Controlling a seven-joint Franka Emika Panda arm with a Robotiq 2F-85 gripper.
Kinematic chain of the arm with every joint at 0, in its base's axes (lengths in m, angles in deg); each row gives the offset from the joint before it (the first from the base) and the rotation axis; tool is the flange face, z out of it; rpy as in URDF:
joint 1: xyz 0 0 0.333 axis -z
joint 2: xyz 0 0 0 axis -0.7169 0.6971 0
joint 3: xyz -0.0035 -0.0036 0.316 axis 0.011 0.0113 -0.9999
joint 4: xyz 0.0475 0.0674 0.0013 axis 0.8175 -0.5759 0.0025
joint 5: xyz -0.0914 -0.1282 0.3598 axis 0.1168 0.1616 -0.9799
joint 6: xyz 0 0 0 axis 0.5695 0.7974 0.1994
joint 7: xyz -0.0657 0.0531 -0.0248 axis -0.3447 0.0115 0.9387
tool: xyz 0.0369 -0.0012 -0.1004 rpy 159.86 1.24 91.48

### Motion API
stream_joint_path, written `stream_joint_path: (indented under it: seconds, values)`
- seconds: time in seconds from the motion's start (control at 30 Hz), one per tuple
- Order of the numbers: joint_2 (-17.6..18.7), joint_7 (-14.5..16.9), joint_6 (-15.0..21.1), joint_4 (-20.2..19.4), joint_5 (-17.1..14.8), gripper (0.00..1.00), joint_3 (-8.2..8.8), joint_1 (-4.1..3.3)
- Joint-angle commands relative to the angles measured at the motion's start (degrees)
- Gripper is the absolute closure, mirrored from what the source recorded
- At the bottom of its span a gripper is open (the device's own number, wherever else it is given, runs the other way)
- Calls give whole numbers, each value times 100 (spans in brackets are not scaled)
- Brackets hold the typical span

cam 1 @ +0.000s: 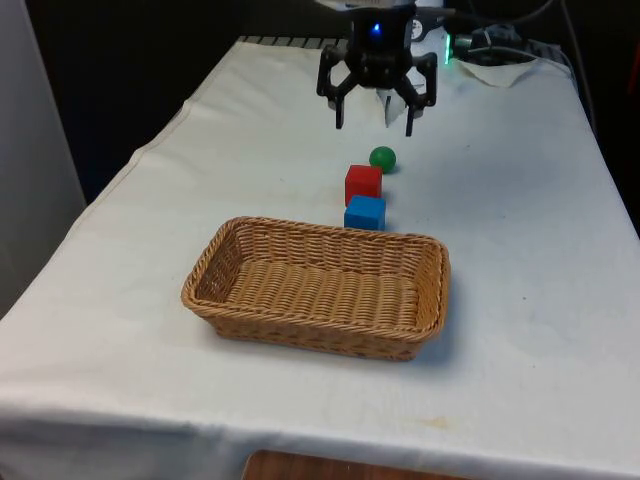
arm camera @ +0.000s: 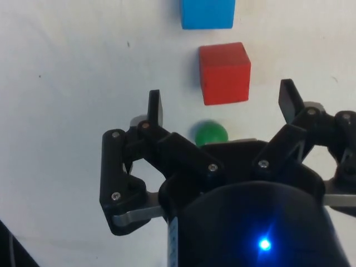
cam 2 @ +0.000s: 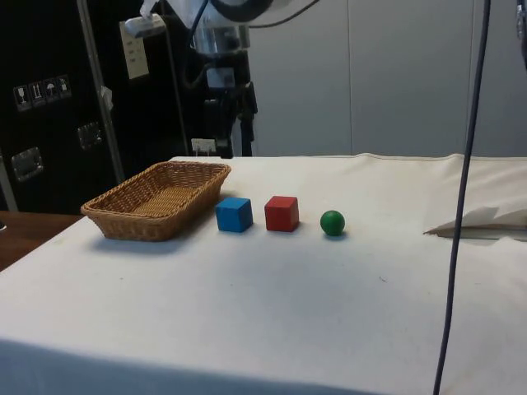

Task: Place all non-red objects into the basket.

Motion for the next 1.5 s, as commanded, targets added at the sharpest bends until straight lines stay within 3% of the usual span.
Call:
stream_joint_path:
  seconds: [0.0, 0.2, 0.23, 0.27, 0.33, 0.53, 0.57, 0.6, 0.73, 0.83, 0.87, 0.9, 1.13, 1.17, 1.2, 1.37, 1.4, 1.43, 1.47]
  values:
    - [34, 115, 74, 0, -120, 0, -34, 34]
    - [212, 424, 298, -11, -395, 0, -46, 57]
    - [195, 315, 229, 6, -275, 0, 0, 17]
    - [241, 470, 321, -6, -435, 0, -46, 57]
    - [327, 602, 395, 11, -561, 0, -52, 69]
    - [533, 837, 504, 86, -831, 0, -57, 86]
    - [539, 779, 476, 86, -751, 0, 0, 40]
    - [602, 900, 539, 109, -911, 0, -63, 86]
    - [745, 1020, 607, 160, -1043, 0, -63, 80]
    - [837, 1083, 647, 206, -1100, 0, -63, 86]
    - [859, 1031, 607, 212, -1031, 0, -6, 40]
    - [894, 1123, 670, 229, -1140, 0, -63, 86]
    - [1094, 1238, 791, 298, -1180, 0, -57, 115]
    - [1077, 1157, 762, 281, -1089, 0, -6, 57]
    - [1123, 1255, 802, 315, -1180, 0, -57, 120]
    - [1318, 1369, 842, 435, -1215, 0, -52, 160]
    - [1283, 1283, 796, 413, -1134, 0, 6, 109]
    - [1346, 1381, 848, 458, -1226, 0, -52, 172]
    - [1375, 1398, 848, 476, -1232, 0, -57, 178]
